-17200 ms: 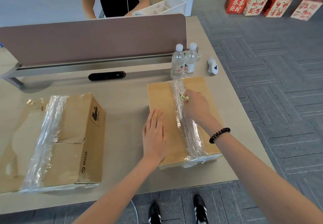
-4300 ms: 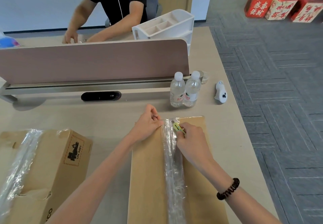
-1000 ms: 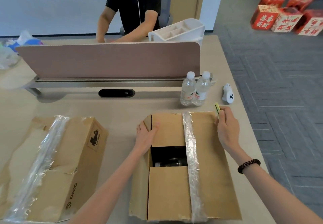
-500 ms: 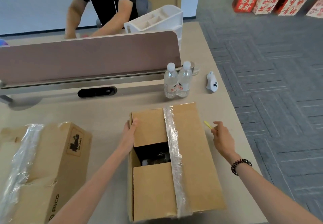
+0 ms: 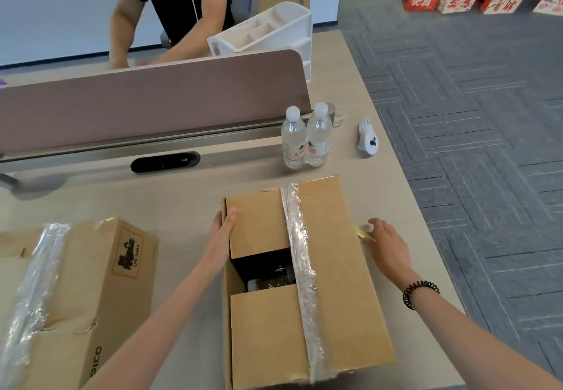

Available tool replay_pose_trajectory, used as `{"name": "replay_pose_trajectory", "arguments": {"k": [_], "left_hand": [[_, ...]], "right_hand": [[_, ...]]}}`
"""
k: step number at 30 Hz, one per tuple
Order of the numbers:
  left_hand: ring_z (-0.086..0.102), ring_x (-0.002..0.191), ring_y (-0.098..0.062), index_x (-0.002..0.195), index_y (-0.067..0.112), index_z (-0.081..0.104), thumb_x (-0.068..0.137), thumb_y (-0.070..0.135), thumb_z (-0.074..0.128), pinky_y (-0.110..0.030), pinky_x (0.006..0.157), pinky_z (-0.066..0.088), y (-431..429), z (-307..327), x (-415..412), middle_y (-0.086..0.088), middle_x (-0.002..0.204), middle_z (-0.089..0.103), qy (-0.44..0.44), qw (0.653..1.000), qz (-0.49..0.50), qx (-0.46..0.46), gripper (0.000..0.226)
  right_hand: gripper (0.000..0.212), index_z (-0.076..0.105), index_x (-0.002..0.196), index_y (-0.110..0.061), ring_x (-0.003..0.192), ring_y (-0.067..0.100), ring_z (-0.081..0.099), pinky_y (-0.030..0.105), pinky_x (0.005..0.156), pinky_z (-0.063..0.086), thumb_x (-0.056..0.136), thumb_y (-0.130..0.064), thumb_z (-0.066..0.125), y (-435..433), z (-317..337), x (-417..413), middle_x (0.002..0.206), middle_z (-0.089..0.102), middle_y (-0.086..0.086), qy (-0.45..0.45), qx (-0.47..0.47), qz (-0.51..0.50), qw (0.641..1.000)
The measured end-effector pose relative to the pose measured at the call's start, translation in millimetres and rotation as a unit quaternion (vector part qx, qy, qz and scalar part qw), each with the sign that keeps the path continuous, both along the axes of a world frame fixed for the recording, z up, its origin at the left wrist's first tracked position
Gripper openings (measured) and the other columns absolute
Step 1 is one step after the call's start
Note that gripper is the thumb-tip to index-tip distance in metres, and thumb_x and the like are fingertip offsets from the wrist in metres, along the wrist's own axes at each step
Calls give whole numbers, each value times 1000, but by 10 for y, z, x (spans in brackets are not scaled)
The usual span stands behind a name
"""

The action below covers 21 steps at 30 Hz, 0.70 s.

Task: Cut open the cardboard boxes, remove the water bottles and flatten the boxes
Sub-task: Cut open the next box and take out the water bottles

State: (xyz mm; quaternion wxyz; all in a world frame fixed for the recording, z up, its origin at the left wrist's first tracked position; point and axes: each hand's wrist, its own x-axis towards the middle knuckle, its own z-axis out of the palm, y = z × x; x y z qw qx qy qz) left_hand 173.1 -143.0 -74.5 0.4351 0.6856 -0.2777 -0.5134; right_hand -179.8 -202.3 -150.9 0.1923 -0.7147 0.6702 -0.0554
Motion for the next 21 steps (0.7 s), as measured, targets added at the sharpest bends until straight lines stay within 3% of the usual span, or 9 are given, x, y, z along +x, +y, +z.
{"name": "replay_pose_trajectory", "arguments": {"k": [2, 6, 9, 11, 14, 16, 19, 21], "left_hand": [[54, 121, -23, 145, 11, 35, 92, 53, 45, -37, 98, 47, -3, 9, -10, -8, 134, 54, 4, 1000, 5, -3, 68], [56, 120, -24, 143, 13, 39, 86, 67, 48, -44, 104, 46, 2, -4, 14, -7, 132, 56, -14, 1000, 0, -2, 79], [56, 119, -22, 143, 15, 38, 89, 67, 45, -47, 106, 45, 14, 18, 6, -6, 132, 56, -14, 1000, -11, 5, 75], [56, 119, -21, 142, 15, 38, 96, 55, 42, -45, 105, 46, 17, 46, -16, -6, 132, 56, -14, 1000, -5, 3, 61], [55, 119, -20, 143, 17, 37, 92, 63, 44, -47, 106, 45, 26, 41, -5, -3, 132, 55, -28, 1000, -5, 8, 68], [55, 121, -20, 145, 20, 36, 81, 78, 48, -50, 106, 44, 44, -7, 30, -2, 134, 55, -30, 1000, -5, 7, 87], [54, 122, -20, 143, 20, 38, 65, 91, 50, -50, 107, 43, 40, -84, 60, 0, 134, 55, -41, 999, 8, 5, 107], [54, 123, -21, 144, 19, 36, 60, 94, 50, -50, 107, 43, 29, -125, 68, -2, 135, 54, -44, 999, 8, 8, 114]], "right_hand": [[33, 49, 127, -8, 110, 29, 55, 40, 84, 46, 96, -21, 54, -60, 73, 34, 121, 57, 9, -19, -14, -15, 1000], [25, 53, 120, -6, 109, 26, 54, 38, 89, 44, 99, -18, 46, -292, 659, 379, 116, 57, 8, -217, -127, -166, 953], [33, 52, 122, -12, 110, 18, 53, 38, 96, 44, 96, -32, 52, -429, 1261, 881, 119, 55, 0, -306, -165, -138, 927], [54, 49, 127, -17, 116, 18, 50, 38, 102, 38, 86, -49, 61, -391, 1503, 1238, 126, 49, -3, -269, -120, -46, 955], [83, 35, 140, -18, 137, 23, 25, 48, 116, 15, 75, -58, 66, -196, 1469, 1645, 141, 32, 2, -107, -11, 98, 989], [80, 34, 139, -20, 139, 24, 18, 54, 118, 3, 74, -50, 69, -125, 1345, 1729, 140, 31, 2, -73, 15, 135, 988], [64, 42, 132, -22, 133, 20, 25, 54, 116, 10, 73, -27, 67, -155, 1275, 1667, 129, 40, -2, -136, 12, 112, 984], [64, 44, 132, -23, 130, 18, 26, 53, 116, 11, 72, -26, 68, -181, 1294, 1652, 127, 42, -4, -161, 18, 106, 981]]}}
